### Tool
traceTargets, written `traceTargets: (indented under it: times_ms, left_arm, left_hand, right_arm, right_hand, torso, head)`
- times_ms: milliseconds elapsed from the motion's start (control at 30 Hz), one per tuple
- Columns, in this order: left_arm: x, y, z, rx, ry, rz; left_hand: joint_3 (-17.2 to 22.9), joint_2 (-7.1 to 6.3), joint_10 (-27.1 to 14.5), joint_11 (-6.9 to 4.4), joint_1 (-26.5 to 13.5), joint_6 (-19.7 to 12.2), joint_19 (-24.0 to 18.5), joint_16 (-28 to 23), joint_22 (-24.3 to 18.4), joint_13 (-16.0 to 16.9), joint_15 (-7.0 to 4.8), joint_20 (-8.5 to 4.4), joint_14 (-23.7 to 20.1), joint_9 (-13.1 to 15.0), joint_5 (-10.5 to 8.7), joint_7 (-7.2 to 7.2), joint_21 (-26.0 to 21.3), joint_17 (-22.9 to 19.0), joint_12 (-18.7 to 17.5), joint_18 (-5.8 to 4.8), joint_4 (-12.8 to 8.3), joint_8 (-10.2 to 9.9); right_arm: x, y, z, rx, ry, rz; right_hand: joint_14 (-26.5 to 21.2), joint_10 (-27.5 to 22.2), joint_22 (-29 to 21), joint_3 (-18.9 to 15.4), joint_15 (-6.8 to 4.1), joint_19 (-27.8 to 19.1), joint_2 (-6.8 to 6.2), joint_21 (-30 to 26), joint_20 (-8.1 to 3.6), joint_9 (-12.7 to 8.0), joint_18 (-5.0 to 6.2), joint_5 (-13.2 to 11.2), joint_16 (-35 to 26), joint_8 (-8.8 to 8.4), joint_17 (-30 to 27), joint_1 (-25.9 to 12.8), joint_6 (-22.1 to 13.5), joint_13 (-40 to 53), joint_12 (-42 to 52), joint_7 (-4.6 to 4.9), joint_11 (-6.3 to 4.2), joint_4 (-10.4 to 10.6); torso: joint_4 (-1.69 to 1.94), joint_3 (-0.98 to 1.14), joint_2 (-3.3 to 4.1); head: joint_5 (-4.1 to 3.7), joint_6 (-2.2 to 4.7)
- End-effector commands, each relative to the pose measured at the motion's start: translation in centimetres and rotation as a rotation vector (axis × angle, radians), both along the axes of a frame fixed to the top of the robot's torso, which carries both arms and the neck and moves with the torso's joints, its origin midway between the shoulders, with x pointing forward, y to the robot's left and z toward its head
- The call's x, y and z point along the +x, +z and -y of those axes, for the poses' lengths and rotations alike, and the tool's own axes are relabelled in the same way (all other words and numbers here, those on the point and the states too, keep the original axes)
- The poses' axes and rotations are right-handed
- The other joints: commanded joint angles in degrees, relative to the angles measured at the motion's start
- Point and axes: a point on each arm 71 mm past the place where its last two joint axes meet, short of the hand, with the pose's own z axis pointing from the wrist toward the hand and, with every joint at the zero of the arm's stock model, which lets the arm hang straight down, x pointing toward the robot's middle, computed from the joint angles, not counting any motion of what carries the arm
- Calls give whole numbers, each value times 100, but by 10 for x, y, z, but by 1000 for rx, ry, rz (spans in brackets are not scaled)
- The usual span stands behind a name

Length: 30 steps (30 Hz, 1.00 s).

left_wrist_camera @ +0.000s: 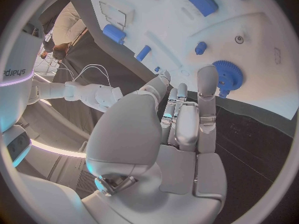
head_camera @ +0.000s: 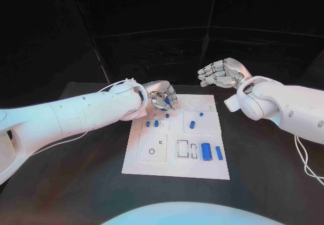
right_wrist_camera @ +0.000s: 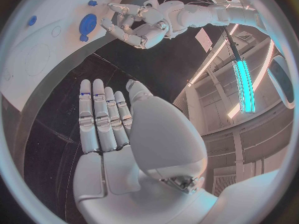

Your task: Assemble the parts on the task board

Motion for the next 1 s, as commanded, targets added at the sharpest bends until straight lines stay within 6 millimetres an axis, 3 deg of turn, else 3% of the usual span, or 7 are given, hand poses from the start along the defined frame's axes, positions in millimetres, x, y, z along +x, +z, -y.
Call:
traceTargets:
  times_ms: [33, 367, 533, 700, 1000]
  left_arm:
    - [0, -8, 2, 136, -49, -9]
    - [3, -20, 5, 244, -34, -30]
    - [4, -23, 6, 264, -23, -31]
    - [6, -24, 6, 275, -15, -34]
    - [8, -27, 7, 294, -8, -45]
  left_hand:
    - [-49, -38, 21, 4, -44, 42, 96, 58, 120, -52, 1, -7, 62, -42, -9, -5, 159, 40, -49, -105, -13, -61]
    - [-69, -8, 62, -13, -55, 113, 337, 91, 561, -155, -23, -35, 139, -135, -7, -24, 721, -1, -128, -198, -33, -153]
    - [-41, 26, 91, -20, -32, 156, 365, 91, 611, -180, -29, -43, 150, -153, -7, -33, 782, -19, -141, -208, -45, -163]
    - [-30, 36, 105, -20, -27, 180, 372, 90, 623, -190, -30, -45, 153, -159, -7, -33, 795, -29, -147, -210, -49, -165]
    - [82, 118, 196, -29, 33, 273, 408, 92, 769, -241, -34, -52, 162, -195, -7, -39, 961, -60, -167, -241, -79, -186]
  right_arm:
    - [0, 2, -2, 4, 16, 10]
    - [0, 2, -4, 5, 17, 12]
    - [0, 2, -4, 5, 17, 12]
    - [0, 2, -4, 5, 17, 12]
    - [0, 2, -5, 5, 18, 11]
  right_hand:
    - [20, 11, -8, 44, 22, 34, 13, -39, 0, -5, 22, 19, -34, 31, -7, -38, -6, -10, -22, 53, -5, -1]
    - [22, 11, -8, 46, 22, 36, 11, -40, 0, -5, 22, 18, -34, 30, -7, -40, -7, -10, -22, 55, -5, -2]
    - [22, 11, -8, 46, 22, 36, 11, -40, 0, -5, 22, 18, -34, 30, -7, -40, -7, -10, -22, 55, -5, -2]
    - [22, 11, -8, 46, 22, 36, 11, -40, 0, -5, 22, 18, -34, 30, -7, -40, -7, -10, -22, 55, -5, -2]
    - [25, 13, -8, 52, 22, 39, 10, -43, -1, -5, 22, 21, -34, 30, -7, -40, -7, -10, -22, 58, -4, -3]
  torso:
    - [-1, -1, 0]
    - [2, 1, -4]
    - [9, -2, -8]
    - [10, 8, -7]
    - [8, 0, -6]
  head:
    - [-3, -14]
    - [3, -49]
    - [-7, -53]
    - [0, -52]
    - [-9, -61]
